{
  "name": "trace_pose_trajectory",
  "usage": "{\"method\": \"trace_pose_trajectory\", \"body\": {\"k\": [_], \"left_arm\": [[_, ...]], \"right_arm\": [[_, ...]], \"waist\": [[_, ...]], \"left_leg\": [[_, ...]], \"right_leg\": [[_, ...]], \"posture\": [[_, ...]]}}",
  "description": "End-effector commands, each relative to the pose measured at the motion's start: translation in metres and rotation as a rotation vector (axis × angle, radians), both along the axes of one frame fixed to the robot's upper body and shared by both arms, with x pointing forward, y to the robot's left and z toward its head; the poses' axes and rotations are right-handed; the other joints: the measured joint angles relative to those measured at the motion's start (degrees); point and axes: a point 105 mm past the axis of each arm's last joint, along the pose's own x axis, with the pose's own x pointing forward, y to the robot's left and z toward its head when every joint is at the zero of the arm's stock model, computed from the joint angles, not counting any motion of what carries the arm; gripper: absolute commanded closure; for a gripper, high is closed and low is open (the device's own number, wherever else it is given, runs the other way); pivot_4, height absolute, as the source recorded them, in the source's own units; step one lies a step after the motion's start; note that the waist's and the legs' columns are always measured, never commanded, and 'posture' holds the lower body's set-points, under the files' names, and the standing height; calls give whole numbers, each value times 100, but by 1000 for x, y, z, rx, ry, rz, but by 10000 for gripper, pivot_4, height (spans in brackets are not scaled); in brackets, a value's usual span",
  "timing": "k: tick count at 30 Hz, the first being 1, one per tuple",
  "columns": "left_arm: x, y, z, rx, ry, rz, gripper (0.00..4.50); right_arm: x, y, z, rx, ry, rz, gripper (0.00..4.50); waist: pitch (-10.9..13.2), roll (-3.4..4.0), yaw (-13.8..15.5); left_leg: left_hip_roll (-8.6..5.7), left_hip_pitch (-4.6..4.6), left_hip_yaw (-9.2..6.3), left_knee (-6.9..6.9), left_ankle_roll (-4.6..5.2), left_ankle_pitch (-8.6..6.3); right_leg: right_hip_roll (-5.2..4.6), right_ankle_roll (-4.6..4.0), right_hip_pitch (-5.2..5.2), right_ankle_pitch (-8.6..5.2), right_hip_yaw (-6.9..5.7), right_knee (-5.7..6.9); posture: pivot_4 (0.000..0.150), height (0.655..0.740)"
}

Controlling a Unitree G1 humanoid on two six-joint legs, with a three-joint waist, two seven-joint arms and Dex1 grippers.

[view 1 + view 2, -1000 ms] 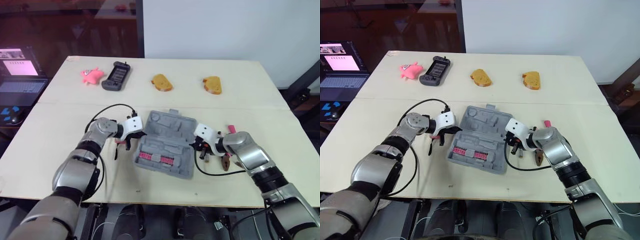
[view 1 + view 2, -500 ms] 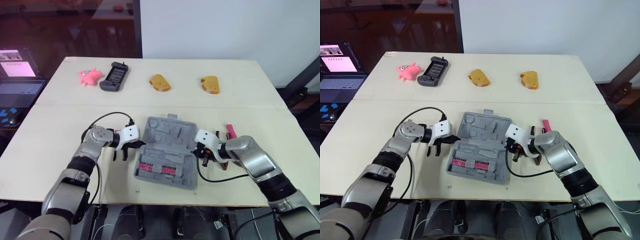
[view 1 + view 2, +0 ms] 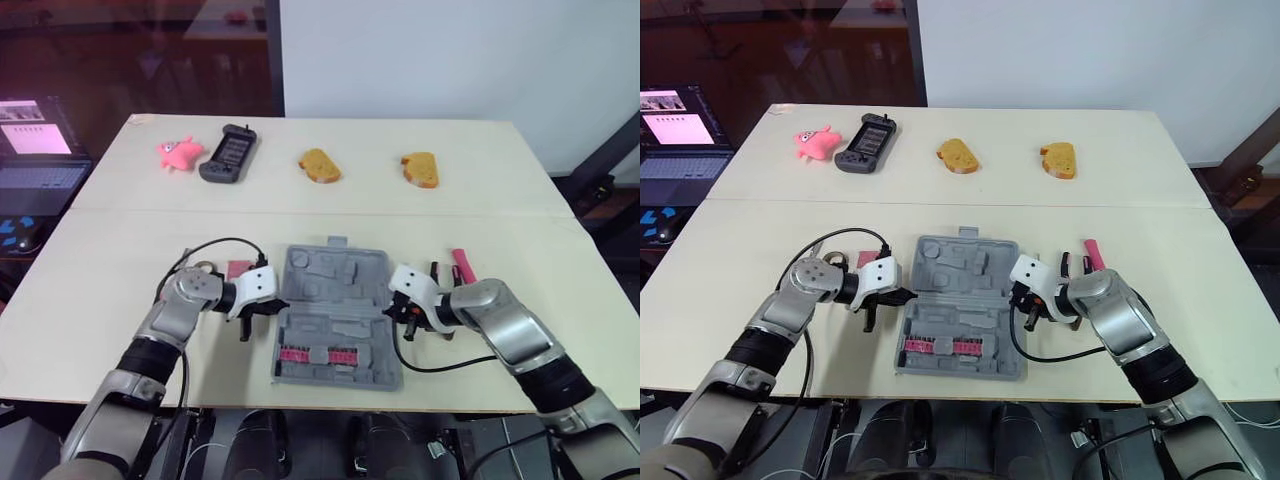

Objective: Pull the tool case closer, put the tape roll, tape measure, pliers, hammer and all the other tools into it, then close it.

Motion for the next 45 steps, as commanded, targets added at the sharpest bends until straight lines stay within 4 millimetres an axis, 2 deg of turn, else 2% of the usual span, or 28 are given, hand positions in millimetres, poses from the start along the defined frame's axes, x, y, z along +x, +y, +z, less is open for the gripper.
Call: {"method": "trace_pose_trajectory", "body": {"k": [1,9,14,21,28,39,45], "left_arm": [[-10,-11,-10,13,33,-42,45000],[-6,0,-11,51,20,-8,45000],[-2,7,-12,54,8,26,45000],[6,13,-6,47,-18,58,45000],[14,17,4,39,-42,80,45000],[13,10,4,10,-35,86,45000],[5,1,1,-6,-9,64,45000]], "right_arm": [[1,22,10,50,-42,83,44281],[2,22,7,43,-33,94,44281],[4,11,6,23,-33,76,44281],[9,-3,13,-8,-45,79,44281],[10,-2,17,-2,-42,99,44281],[8,3,18,6,-32,129,44281],[6,10,14,15,-22,148,44281]], "waist": [[0,0,0],[-3,0,-7],[-5,-1,-11],[-6,1,-6],[-6,0,-4],[-6,0,-4],[-6,0,-4]], "left_leg": [[0,0,0,0,0,0],[1,7,-1,-1,2,-1],[2,8,0,-1,2,-1],[2,9,-1,-1,6,-4],[2,8,0,0,5,-3],[2,7,0,0,4,-2],[2,7,0,0,3,-2]], "right_leg": [[0,0,0,0,0,0],[1,0,6,0,0,1],[1,0,7,0,0,1],[0,-1,8,0,0,1],[0,-1,7,1,0,1],[0,-1,6,1,0,1],[0,-1,6,1,0,1]], "posture": [[1500,7188],[1500,7188],[1500,7188],[1500,7188],[1500,7188],[1500,7188],[1500,7188]]}}
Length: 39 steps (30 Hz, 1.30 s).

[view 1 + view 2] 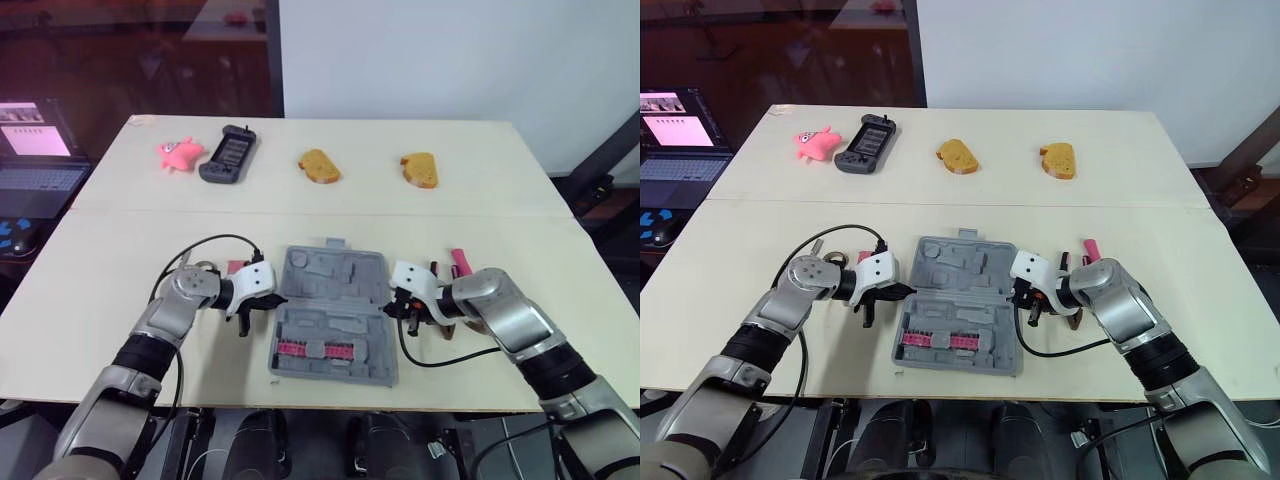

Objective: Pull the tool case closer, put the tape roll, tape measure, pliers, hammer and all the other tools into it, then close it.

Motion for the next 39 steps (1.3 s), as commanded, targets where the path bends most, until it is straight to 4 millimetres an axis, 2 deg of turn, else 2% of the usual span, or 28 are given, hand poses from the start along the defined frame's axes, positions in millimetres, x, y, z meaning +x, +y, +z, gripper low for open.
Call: {"method": "trace_pose_trajectory", "body": {"k": [1,15,26,34,39], "left_arm": [[-9,-8,-3,-12,17,-19,45000],[-40,-14,-12,-25,92,-25,45000],[-63,-9,-18,-16,146,-17,45000],[-88,-6,-25,-19,198,-2,45000],[-97,-1,-28,-17,220,21,45000]], "right_arm": [[-1,13,6,27,-18,51,44281],[-21,17,2,45,32,61,44281],[-38,21,0,65,75,48,44281],[-59,25,-5,77,121,53,44281],[-62,25,-7,78,129,39,44281]], "waist": [[0,0,-1],[0,0,4],[0,0,2],[-5,5,-4],[-17,15,-1]], "left_leg": [[0,0,0,0,-1,0],[0,0,-1,-1,2,-1],[2,1,-12,-3,15,-10],[4,2,-19,-4,30,-19],[6,2,-20,-6,32,-21]], "right_leg": [[0,0,0,0,0,0],[-2,-1,1,0,1,-2],[-2,-2,0,-1,1,-3],[-4,-3,0,-2,1,-6],[-5,-4,1,-2,1,-9]], "posture": [[1500,7188],[1500,7188],[1500,7188],[1500,7188],[1500,7188]]}}
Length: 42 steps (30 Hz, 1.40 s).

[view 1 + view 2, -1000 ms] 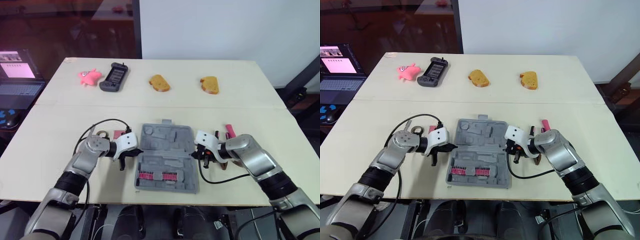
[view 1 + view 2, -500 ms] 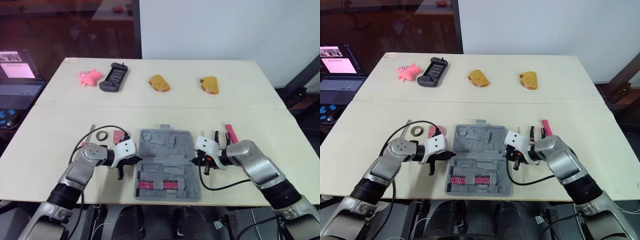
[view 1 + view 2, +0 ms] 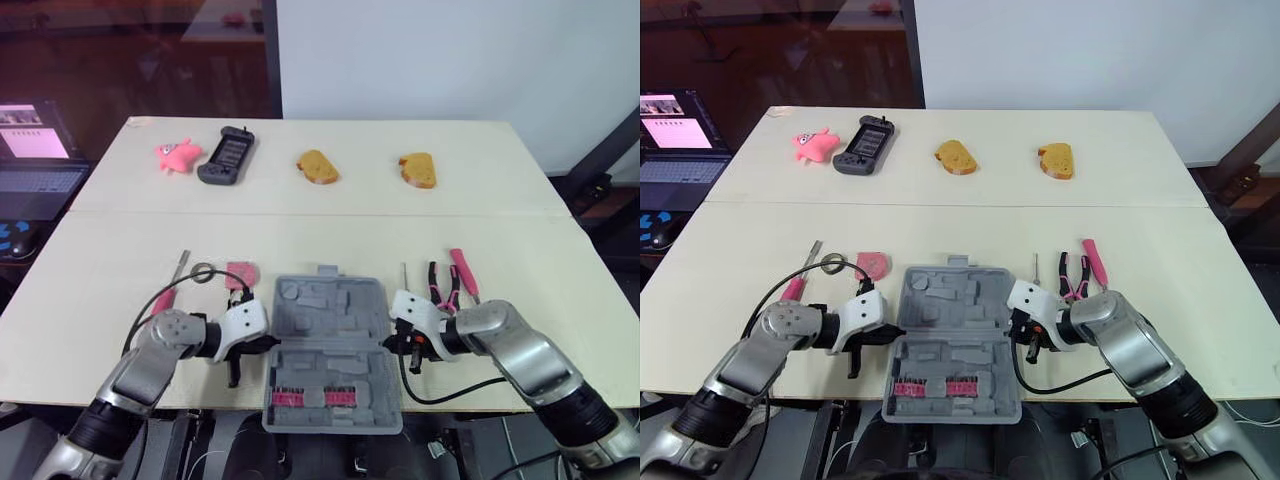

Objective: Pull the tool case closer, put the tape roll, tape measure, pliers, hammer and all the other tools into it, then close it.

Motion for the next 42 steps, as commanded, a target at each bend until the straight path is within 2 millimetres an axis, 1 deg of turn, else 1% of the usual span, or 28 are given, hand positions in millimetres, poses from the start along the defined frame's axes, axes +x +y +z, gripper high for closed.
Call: {"method": "trace_pose_trajectory", "body": {"k": [1,6,13,18,26,29,30,32,33,34,35,37,38,39,40,41,42], "left_arm": [[-17,-6,-12,-6,77,-26,45000],[-17,-3,-12,-1,77,-17,45000],[-10,-1,-11,8,58,-8,45000],[-10,-2,-11,9,55,-12,45000],[-9,0,-10,11,50,-5,45000],[-6,5,-9,14,42,15,45000],[-5,9,-6,10,39,30,45000],[-2,25,3,-4,15,90,45000],[-2,30,5,-8,7,106,45000],[-1,31,8,-28,-5,124,45000],[1,34,14,-67,-21,153,45000],[0,55,29,-142,-41,251,45000],[-1,67,36,-149,-61,287,45000],[-1,74,39,-149,-74,306,45000],[-2,83,47,-159,-92,336,45000],[-2,91,54,-175,-107,361,39691],[-2,98,60,-192,-123,392,36504]], "right_arm": [[-8,15,6,49,-5,58,44281],[-10,14,5,47,0,56,44281],[-9,13,5,43,6,51,44281],[-11,13,4,43,15,47,44281],[-8,5,3,30,14,17,44281],[-2,-3,5,19,-1,-8,44281],[1,-9,6,11,-11,-21,44281],[9,-25,14,-5,-52,-47,44281],[11,-30,16,-8,-63,-51,44281],[11,-29,20,24,-59,-53,44281],[7,-28,28,79,-51,-33,44281],[-4,-30,53,210,-34,-2,44281],[-7,-33,63,241,-45,6,44281],[-9,-36,68,255,-53,9,44281],[-8,-43,74,266,-73,-10,44281],[-7,-49,81,280,-86,-30,42160],[-6,-56,86,291,-98,-53,38999]], "waist": [[-2,0,0],[-2,0,2],[-2,0,3],[-2,0,7],[-2,0,12],[-2,0,12],[-2,0,12],[-1,-1,2],[-1,-1,-3],[-1,-1,-4],[-1,-1,-5],[0,-3,-1],[1,-3,0],[1,-3,3],[1,-3,2],[1,-3,5],[1,-3,18]], "left_leg": [[0,0,0,0,0,0],[0,0,-1,0,1,0],[0,0,-1,0,1,0],[-1,0,-1,0,1,-1],[-1,0,-1,0,1,-1],[-1,0,-1,0,1,-1],[-1,0,-1,0,1,-1],[0,-1,-1,0,1,-1],[1,-2,-1,0,1,-1],[2,-2,0,-1,1,-1],[2,-2,0,-4,1,-1],[4,-2,0,-6,1,-1],[10,-4,-2,-7,1,-1],[12,-3,-3,-9,4,-2],[12,-4,-3,-9,4,-2],[11,-4,-2,-8,4,-2],[10,-1,-2,-7,3,-3]], "right_leg": [[0,0,0,0,0,0],[-1,0,1,0,0,-1],[-1,0,1,0,0,-1],[-1,0,1,0,0,-1],[-2,0,1,0,0,-1],[-3,0,1,0,0,-1],[-3,0,1,0,0,-1],[-3,0,0,0,0,-2],[-4,0,-2,0,0,-2],[-4,0,-4,0,0,-2],[-3,0,-5,0,0,-2],[-3,-1,-6,0,0,-2],[-3,-1,-7,0,0,-4],[-4,-1,-3,0,0,-8],[-6,0,-3,1,-1,-9],[-8,0,-3,1,-1,-8],[-11,0,0,2,-1,-9]], "posture": [[1500,7188],[1500,7188],[1500,7188],[1500,7188],[1500,7188],[1500,7188],[1500,7188],[1500,7188],[1500,7188],[1500,7188],[1500,7188],[1500,7188],[1500,7188],[1500,7188],[1500,7188],[1500,7188],[1500,7188]]}}
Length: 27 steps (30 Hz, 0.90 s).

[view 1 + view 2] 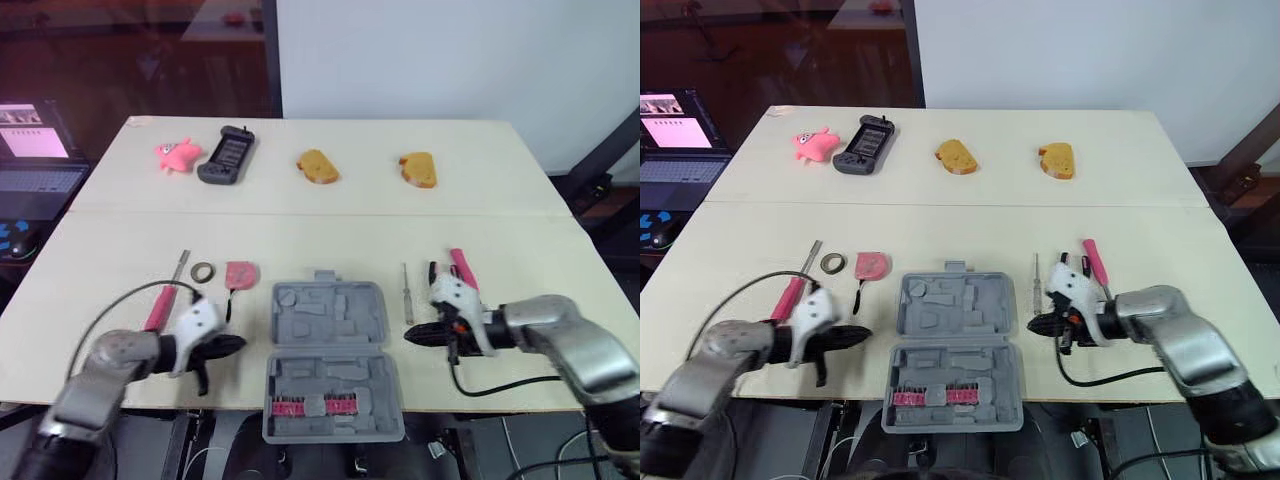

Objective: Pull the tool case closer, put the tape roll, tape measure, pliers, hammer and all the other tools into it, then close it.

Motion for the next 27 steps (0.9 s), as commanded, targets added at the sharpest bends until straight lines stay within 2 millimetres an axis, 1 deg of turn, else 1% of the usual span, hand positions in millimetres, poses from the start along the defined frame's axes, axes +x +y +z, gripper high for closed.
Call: {"method": "trace_pose_trajectory", "body": {"k": [1,2,3,4,6,7,8,10,11,12,13,14,16,19,21,24,27], "left_arm": [[4,23,37,-57,-116,87,32270],[4,31,43,-67,-133,124,27255],[4,39,48,-71,-150,153,21162],[2,52,52,-66,-167,188,16106],[0,64,56,-57,-183,219,6365],[-2,71,59,-52,-193,236,1103],[-2,76,60,-49,-199,246,0],[-14,109,65,-28,-228,333,0],[-18,120,66,-23,-234,360,0],[-23,130,65,-3,-237,376,0],[-26,134,64,9,-236,379,0],[-29,143,64,14,-241,404,0],[-34,156,69,3,-263,442,0],[-37,168,75,-4,-294,468,0],[-38,172,78,-6,-311,478,0],[-40,177,82,-4,-330,493,0],[-37,177,82,-4,-337,488,0]], "right_arm": [[2,-19,31,57,-77,-40,36849],[2,-26,35,61,-80,-57,31960],[1,-34,38,59,-87,-73,26405],[2,-44,42,60,-103,-102,20942],[3,-54,47,62,-123,-132,11852],[2,-60,48,57,-128,-144,6150],[2,-63,48,54,-130,-148,1140],[3,-91,49,78,-145,-259,498],[4,-99,49,89,-150,-297,498],[4,-107,47,90,-153,-320,498],[3,-109,46,87,-155,-325,498],[4,-116,46,89,-160,-345,498],[3,-128,44,95,-169,-385,498],[3,-137,38,81,-176,-402,498],[4,-141,37,85,-187,-416,498],[4,-142,37,91,-196,-420,498],[8,-140,38,100,-205,-412,498]], "waist": [[0,0,21],[0,0,27],[0,0,32],[0,0,29],[0,-1,6],[0,0,1],[0,0,-1],[0,0,-13],[0,0,-22],[0,0,-25],[0,0,-23],[0,1,-24],[0,2,-12],[0,1,7],[0,1,1],[-1,3,-13],[-1,3,-28]], "left_leg": [[-3,0,-1,0,0,0],[-9,0,-1,0,0,-1],[-11,0,-2,0,0,-1],[-13,-1,-2,0,2,-2],[-14,-2,-1,0,6,-5],[-14,-1,1,0,8,-6],[-13,-1,2,-1,8,-6],[-12,0,2,-1,8,-6],[-11,0,3,-1,8,-6],[-11,0,8,-2,9,-7],[-11,0,9,-3,9,-7],[-11,0,9,-3,9,-7],[-11,0,10,-4,8,-7],[-13,0,8,-3,7,-8],[-13,-1,9,-3,8,-9],[-13,0,9,-4,7,-9],[-13,-1,10,-5,7,-9]], "right_leg": [[-6,-1,0,0,-3,0],[-16,-2,1,-1,-6,-1],[-20,-11,2,-6,-8,-2],[-23,-19,2,-10,-8,-3],[-23,-18,2,-10,-8,-4],[-23,-17,2,-10,-8,-4],[-22,-11,1,-6,-8,-3],[-19,-4,1,-3,-8,-3],[-19,-4,1,-3,-8,-3],[-19,-5,-1,-3,-7,-4],[-19,-5,-3,-3,-7,-4],[-19,-12,-5,-7,-7,-4],[-22,-20,-8,-11,-7,-4],[-28,-23,-23,-13,-8,-9],[-41,-23,-24,-13,-8,-9],[-45,-23,-20,-12,-7,-8],[-46,-23,-10,-12,-7,-7]], "posture": [[1500,7188],[1500,7188],[1500,7188],[1500,7188],[1500,7188],[1500,7188],[1500,7188],[1500,7188],[1500,7188],[1500,7188],[1500,7188],[1500,7188],[1500,7188],[1500,7188],[1500,7188],[1500,7188],[1500,7188]]}}
